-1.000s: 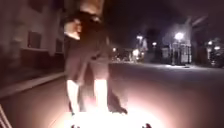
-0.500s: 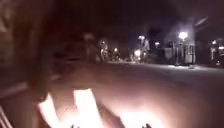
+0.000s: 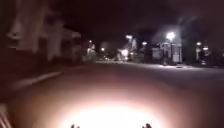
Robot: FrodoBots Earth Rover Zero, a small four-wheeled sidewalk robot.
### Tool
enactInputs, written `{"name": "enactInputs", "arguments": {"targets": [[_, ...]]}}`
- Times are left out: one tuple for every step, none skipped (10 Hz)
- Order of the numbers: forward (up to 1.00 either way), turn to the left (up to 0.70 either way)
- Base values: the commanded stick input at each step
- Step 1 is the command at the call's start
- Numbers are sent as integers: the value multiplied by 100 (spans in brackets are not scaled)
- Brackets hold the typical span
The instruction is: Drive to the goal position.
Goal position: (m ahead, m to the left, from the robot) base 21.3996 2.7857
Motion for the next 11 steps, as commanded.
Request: {"name": "enactInputs", "arguments": {"targets": [[85,-10],[85,0],[85,0],[85,12],[85,33],[85,34],[85,34],[85,34],[85,34],[85,34],[85,34]]}}
